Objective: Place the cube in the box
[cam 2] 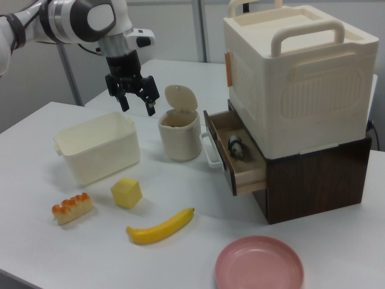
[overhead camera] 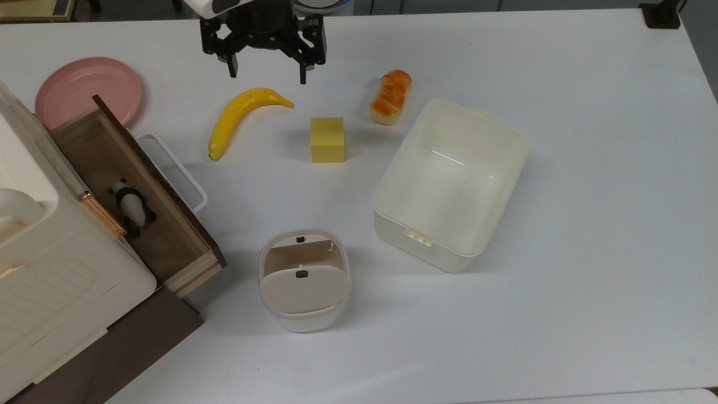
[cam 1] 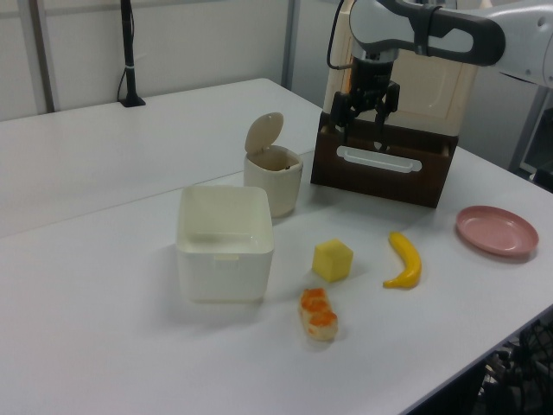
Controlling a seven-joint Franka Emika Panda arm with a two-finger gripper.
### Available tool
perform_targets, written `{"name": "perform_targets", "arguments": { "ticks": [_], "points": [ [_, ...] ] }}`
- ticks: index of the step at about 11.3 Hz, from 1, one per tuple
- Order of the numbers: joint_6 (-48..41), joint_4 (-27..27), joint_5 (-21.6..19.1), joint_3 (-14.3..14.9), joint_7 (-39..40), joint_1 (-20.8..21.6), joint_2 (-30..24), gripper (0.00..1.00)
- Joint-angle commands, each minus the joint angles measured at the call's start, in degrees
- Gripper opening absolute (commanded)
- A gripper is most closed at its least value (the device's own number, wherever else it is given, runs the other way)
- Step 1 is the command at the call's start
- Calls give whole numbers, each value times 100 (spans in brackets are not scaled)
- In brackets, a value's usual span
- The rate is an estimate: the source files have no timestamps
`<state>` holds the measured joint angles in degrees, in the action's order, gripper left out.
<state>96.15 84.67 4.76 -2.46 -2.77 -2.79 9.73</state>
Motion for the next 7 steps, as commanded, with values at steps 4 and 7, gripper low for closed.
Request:
{"name": "perform_targets", "arguments": {
  "ticks": [4,7],
  "points": [
    [-123,40,-379,35,190,-126,-59,100],
    [-131,49,-379,26,215,-126,-68,100]
  ]
}}
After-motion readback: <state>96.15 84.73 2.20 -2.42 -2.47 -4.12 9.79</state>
